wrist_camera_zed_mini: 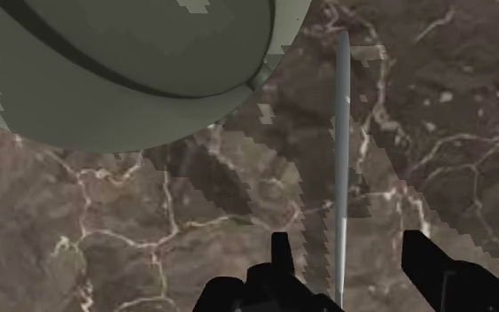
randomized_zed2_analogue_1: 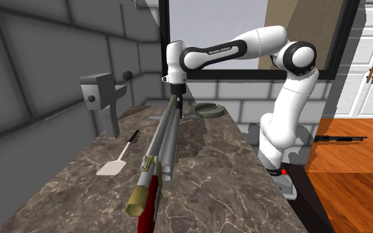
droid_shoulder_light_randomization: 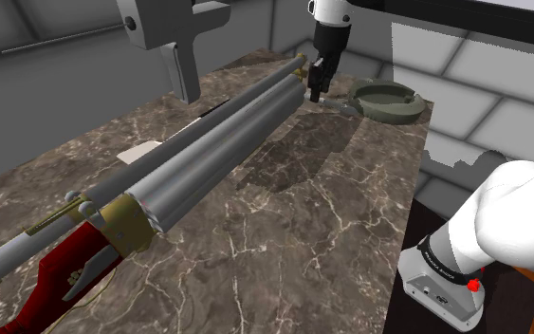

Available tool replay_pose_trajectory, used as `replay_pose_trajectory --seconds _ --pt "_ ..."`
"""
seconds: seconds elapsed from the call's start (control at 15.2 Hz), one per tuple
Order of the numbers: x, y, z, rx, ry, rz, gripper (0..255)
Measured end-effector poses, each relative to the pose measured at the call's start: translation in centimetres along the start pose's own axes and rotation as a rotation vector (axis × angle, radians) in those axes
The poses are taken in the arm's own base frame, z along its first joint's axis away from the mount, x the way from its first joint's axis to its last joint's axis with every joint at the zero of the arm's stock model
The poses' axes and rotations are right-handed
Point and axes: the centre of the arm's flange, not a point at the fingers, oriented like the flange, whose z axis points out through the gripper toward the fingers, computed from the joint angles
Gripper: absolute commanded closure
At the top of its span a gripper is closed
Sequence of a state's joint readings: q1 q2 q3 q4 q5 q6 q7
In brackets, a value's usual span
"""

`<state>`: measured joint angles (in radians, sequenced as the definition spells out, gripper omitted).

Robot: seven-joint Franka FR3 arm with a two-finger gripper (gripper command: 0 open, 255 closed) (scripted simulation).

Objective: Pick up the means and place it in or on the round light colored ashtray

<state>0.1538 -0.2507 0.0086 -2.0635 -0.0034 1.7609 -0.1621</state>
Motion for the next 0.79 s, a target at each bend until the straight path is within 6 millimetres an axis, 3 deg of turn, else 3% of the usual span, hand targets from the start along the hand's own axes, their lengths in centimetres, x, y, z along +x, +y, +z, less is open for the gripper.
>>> replay_pose_trajectory --seconds 0.59,0.79 --pt "0.0 0.0 0.0 0.0 0.0 0.0 255" --pt "-0.1 0.0 -1.1 0.0 0.0 0.0 255"
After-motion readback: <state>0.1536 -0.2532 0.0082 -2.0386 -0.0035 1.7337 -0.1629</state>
